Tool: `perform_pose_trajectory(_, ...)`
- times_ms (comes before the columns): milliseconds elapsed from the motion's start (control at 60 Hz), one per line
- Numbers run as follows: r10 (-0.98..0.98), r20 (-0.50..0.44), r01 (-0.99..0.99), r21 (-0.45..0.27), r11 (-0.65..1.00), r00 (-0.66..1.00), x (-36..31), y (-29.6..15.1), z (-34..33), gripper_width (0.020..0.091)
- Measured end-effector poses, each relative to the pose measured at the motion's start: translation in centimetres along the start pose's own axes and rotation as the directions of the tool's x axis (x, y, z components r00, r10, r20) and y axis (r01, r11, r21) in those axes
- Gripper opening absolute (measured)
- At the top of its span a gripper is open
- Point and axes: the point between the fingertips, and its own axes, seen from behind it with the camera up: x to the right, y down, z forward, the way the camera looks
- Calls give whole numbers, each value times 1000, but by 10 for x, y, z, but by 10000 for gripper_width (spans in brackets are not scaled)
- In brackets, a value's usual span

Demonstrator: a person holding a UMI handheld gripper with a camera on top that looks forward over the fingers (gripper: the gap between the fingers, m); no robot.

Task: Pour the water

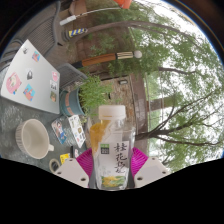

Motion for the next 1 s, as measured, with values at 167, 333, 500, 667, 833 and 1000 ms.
perform_pose_trajectory(167,685,-2,-684,41,728,728,12,41,16,460)
perform_pose_trajectory(333,944,71,-945,-42,325,321,-44,109,22,458)
perform_pose_trajectory(500,973,172,-980,-103,172,152,-101,134,37,459)
perform_pose_trajectory(667,962,218,-973,-128,194,163,-134,150,35,463)
perform_pose_trajectory(833,956,241,-978,-79,191,167,-138,154,30,464)
perform_pose_trajectory(1000,956,231,-965,-145,218,182,-143,155,28,653)
